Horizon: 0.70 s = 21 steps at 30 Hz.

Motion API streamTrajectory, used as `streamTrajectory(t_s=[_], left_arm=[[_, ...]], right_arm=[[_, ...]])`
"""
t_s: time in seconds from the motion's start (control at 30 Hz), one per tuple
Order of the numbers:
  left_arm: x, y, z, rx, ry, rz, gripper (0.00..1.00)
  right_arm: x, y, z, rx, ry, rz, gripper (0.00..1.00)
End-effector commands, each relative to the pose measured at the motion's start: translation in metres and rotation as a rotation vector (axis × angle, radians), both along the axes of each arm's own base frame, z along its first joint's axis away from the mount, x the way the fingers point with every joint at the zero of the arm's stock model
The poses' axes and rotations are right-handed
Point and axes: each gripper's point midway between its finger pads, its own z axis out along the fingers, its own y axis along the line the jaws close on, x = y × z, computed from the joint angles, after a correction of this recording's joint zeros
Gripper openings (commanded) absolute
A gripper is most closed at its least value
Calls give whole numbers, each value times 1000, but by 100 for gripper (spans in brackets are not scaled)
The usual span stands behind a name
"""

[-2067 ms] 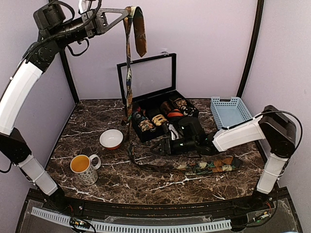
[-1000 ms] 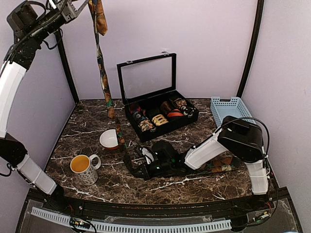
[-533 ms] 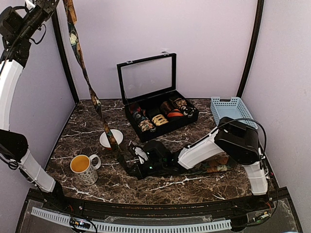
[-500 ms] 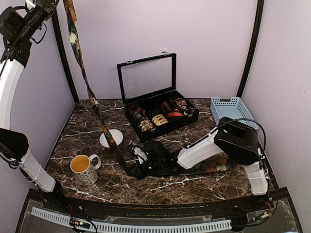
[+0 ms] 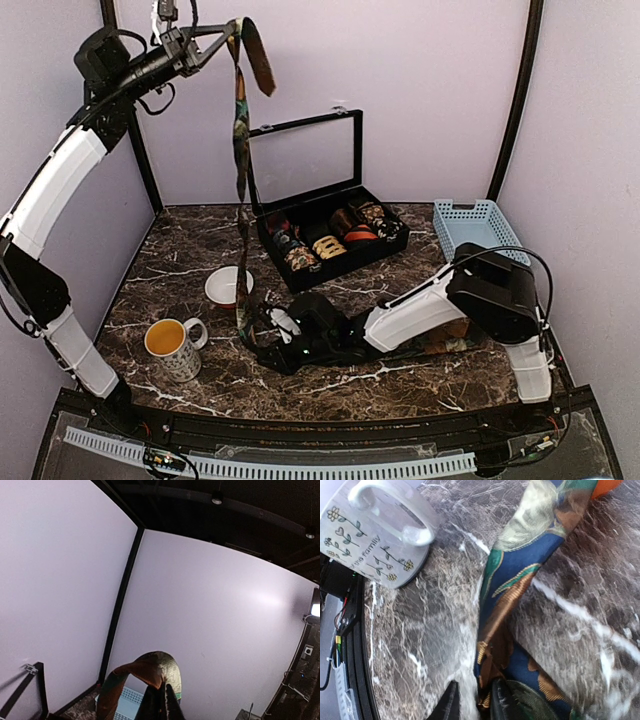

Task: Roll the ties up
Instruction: Adjust the tie at the center of the board.

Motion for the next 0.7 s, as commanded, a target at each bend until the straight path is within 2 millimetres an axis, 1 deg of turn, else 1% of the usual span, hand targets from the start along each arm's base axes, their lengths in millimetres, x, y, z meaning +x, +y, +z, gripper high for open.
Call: streamTrajectory(t_s=[0.0,0.1,0.17,0.2,0.27,0.3,0.33,0.4,0.43,0.47,0.5,0.53,0.57,0.67], left_arm=[[-40,-23,-31,109,-42,-131,0],[-61,-50,-48,157,-49,-218,0],[-69,-70,-63,189,-25,-281,0],[-75,-81,-71,200,-9,-312,0],[-79,-102,-93,231,28,-356,0],[-81,-114,-105,252,44,-367,0],[-81,-125,-117,276,60,-376,0],[-86,-150,-142,322,97,-422,0],[-87,-160,-154,343,113,-444,0],[-87,-170,-164,360,125,-462,0],[-89,-181,-175,379,138,-482,0],[-90,-191,-181,397,132,-489,0],[-88,-202,-192,419,148,-490,0],[-85,-235,-213,434,173,-518,0]], right_arm=[[-14,-38,-14,-156,-50,-2,34],[-13,-47,12,-144,-121,-7,44],[-14,-56,30,-133,-155,-8,47],[-16,-62,41,-112,-172,-9,49],[-18,-77,63,-60,-207,-24,57],[-18,-86,71,-41,-222,-42,59],[-20,-98,74,-35,-232,-58,60],[-20,-114,87,-23,-254,-90,61],[-19,-123,99,-4,-270,-117,62],[-18,-132,104,6,-286,-143,62],[-18,-143,119,39,-306,-174,63],[-16,-153,127,52,-323,-208,64],[-14,-164,132,59,-335,-242,64],[-4,-199,153,89,-379,-372,67]])
